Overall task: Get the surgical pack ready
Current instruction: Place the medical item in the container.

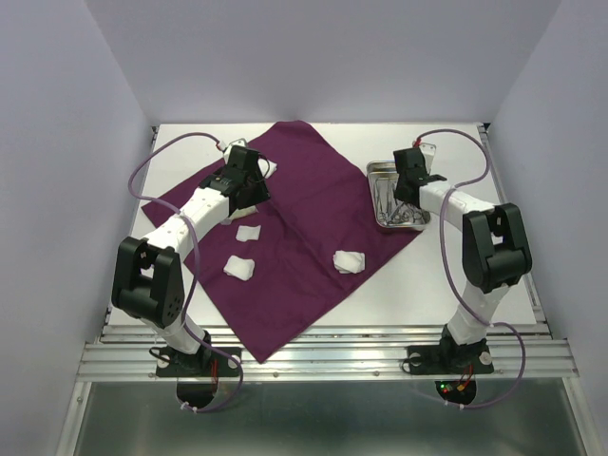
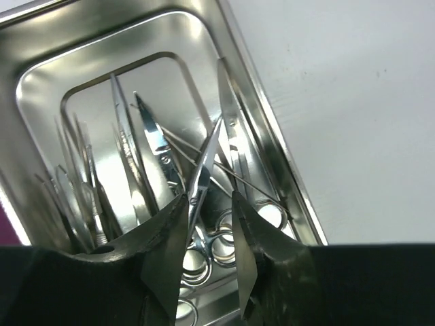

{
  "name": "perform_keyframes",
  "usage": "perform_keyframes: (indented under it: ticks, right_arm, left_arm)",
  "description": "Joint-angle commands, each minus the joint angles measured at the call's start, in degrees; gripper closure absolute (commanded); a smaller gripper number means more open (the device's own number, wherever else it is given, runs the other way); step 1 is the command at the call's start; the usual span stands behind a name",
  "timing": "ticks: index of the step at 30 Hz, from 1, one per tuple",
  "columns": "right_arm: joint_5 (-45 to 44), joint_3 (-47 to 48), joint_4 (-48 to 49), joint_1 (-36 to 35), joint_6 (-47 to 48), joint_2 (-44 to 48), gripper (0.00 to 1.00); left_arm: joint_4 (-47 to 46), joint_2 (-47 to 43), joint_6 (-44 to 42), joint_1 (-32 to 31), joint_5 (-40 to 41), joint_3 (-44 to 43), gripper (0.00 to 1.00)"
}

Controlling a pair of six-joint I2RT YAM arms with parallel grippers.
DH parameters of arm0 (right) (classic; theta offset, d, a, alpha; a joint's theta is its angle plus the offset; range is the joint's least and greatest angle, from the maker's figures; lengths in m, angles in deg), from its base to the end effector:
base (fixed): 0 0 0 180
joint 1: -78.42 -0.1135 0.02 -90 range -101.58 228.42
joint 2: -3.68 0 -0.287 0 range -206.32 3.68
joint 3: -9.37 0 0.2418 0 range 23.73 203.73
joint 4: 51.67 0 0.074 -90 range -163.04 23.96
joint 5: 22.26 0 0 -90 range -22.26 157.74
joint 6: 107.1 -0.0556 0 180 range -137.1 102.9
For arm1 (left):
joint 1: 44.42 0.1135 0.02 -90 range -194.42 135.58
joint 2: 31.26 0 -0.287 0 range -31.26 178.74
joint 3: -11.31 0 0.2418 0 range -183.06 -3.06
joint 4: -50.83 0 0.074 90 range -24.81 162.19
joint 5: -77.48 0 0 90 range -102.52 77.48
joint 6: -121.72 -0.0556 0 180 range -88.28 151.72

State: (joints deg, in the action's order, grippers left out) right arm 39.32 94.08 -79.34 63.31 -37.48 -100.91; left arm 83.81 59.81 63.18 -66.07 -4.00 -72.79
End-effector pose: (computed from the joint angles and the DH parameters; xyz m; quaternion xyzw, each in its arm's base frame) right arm 0.3956 0.0794 0.2183 0.1303 0.8986 -0.1110 0.4040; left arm 0.3416 -0.1267 0.2883 -0.1086 0.8976 -0.1284 0.4074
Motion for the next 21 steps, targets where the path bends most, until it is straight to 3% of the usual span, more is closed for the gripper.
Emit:
perform_keyframes:
  ticks: [1,12,19,21]
  right_arm:
    - [0.65,1.98,-2.07,1.31,-3.26,-0.87,0.63]
    - [6.45,4.71,-1.99,3.07,-6.34,-5.70,0.64]
    - [8.03,4.71,-0.76,3.07,-5.81,-6.06,0.85]
    - [9.26,4.27,0.20,3.07,-5.29,-5.71,0.87]
  left_arm:
    - [-0.77,0.25,-0.88,0.12,-0.07,-0.93,0.50]
    - [-0.59,-0.89,-1.14,0.12,0.63,-0.40,0.50]
    - [-0.68,-1.24,-1.05,0.12,0.80,0.21,0.50]
    - [-0.68,-1.24,-1.05,0.12,0.89,0.30,0.50]
